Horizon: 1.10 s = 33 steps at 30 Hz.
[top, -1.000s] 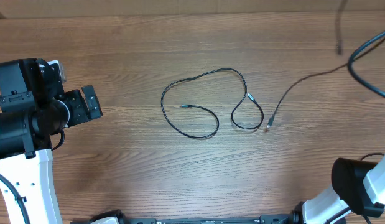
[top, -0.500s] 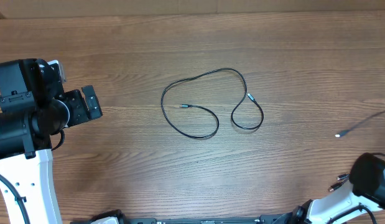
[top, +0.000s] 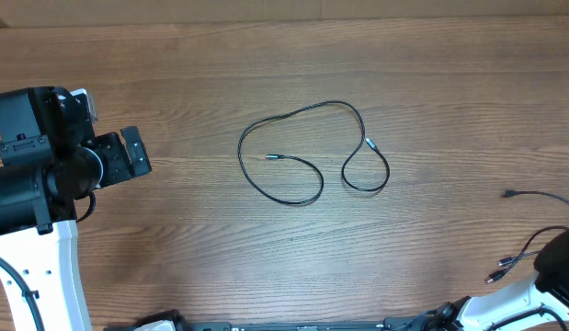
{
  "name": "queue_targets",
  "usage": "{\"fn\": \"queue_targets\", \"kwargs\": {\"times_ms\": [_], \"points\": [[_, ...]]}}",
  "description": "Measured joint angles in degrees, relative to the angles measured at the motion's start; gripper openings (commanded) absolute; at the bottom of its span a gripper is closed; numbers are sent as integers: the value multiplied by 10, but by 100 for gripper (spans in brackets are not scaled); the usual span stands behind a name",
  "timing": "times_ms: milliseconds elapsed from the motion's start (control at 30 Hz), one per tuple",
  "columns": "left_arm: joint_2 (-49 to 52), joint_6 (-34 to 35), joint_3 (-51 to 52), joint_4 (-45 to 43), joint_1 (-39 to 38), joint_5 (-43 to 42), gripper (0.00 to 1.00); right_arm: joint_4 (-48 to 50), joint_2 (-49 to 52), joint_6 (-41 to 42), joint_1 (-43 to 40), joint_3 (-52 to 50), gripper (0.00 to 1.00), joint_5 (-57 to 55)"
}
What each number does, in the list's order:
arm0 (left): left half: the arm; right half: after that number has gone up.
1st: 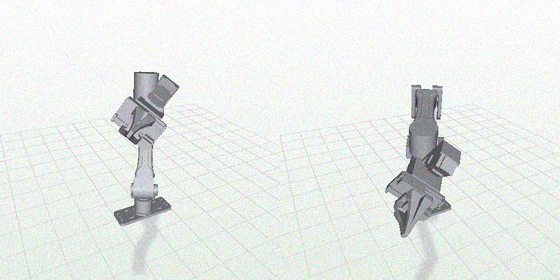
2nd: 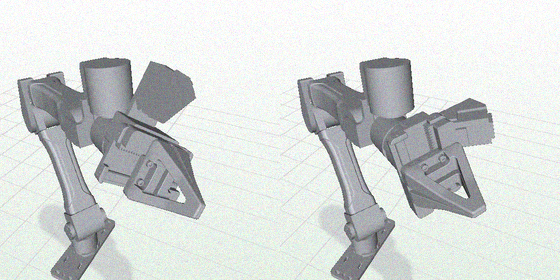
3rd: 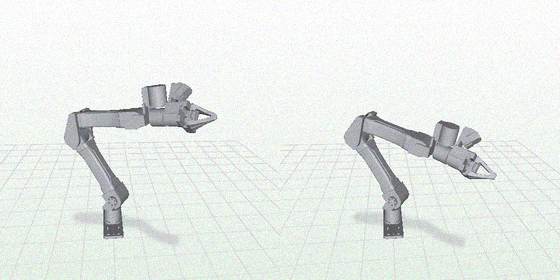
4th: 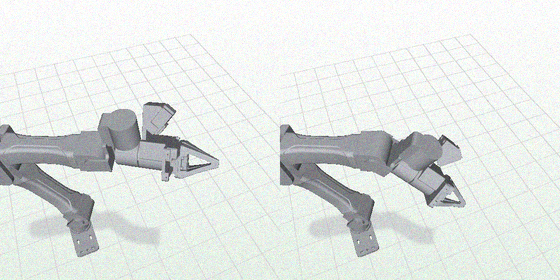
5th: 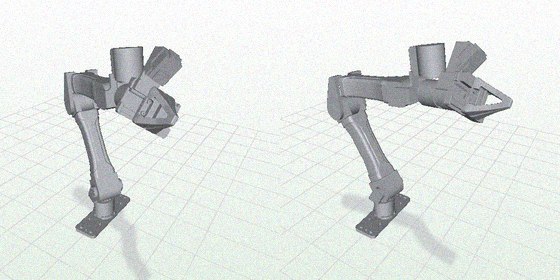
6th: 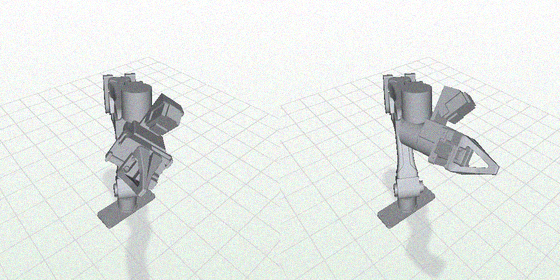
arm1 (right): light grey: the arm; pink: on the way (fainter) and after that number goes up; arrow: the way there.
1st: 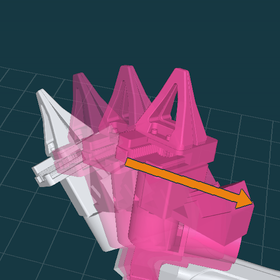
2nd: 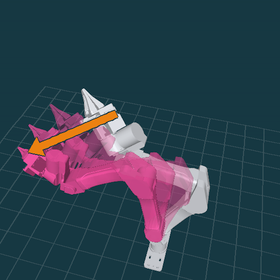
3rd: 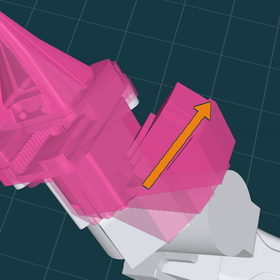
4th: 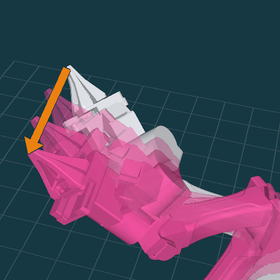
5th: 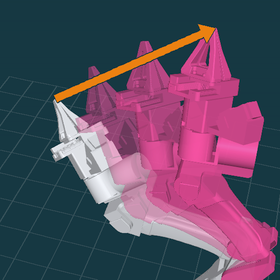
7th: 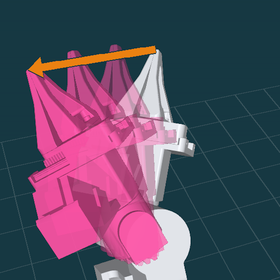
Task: Untangle cables
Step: 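Pull the grasped cable rightward off the table with the right gripper, then reach the right gripper to the last black cable at center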
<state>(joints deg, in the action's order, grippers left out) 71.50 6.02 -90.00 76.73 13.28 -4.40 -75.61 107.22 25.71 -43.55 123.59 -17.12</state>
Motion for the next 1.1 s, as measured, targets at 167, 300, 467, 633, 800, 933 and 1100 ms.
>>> {"fn": "queue_targets", "kwargs": {"times_ms": [167, 300, 467, 633, 800, 933, 1100], "points": [[0, 0, 0, 0, 0, 0, 100, 74, 0, 20, -27, -117, 4, 37], [0, 0, 0, 0, 0, 0, 100, 125, 1, 27, -39, -200, 13, 87], [0, 0, 0, 0, 0, 0, 100, 156, 2, 21, -39, -272, 72, 144], [0, 0, 0, 0, 0, 0, 100, 161, 2, -16, -39, -286, 96, 210], [0, 0, 0, 0, 0, 0, 100, 175, 2, -67, -39, -286, 100, 324], [0, 0, 0, 0, 0, 0, 100, 179, 2, -121, -36, -286, 100, 440], [0, 0, 0, 0, 0, 0, 100, 158, 2, -194, -7, -286, 100, 539]]}}
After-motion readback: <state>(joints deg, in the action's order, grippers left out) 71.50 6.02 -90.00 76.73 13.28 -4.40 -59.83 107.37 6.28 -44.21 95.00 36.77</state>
